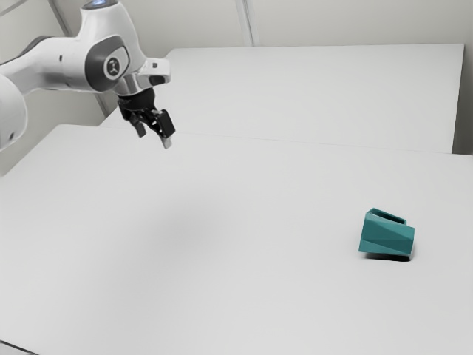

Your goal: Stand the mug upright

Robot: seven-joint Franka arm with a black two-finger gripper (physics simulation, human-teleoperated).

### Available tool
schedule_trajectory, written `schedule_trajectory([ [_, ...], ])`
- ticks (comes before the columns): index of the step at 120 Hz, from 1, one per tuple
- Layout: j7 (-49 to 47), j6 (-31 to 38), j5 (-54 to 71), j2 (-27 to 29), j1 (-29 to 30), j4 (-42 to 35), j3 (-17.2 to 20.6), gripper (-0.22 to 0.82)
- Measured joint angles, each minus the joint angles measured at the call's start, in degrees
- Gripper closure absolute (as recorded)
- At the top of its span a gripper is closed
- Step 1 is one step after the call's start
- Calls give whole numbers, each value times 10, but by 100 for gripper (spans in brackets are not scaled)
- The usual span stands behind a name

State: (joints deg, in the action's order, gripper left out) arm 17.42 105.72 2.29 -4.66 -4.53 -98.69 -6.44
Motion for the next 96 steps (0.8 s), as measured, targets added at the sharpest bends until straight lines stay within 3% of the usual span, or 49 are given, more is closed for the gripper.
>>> schedule_trajectory([
  [16,-7,14,-9,28,3,-30,-2,0],
  [33,-14,65,-89,76,-7,-121,-8,0],
  [46,-22,111,-166,91,-59,-186,-14,0],
  [65,-35,164,-249,86,-146,-221,-19,0],
  [96,-49,215,-375,41,-215,-237,-19,0],
])
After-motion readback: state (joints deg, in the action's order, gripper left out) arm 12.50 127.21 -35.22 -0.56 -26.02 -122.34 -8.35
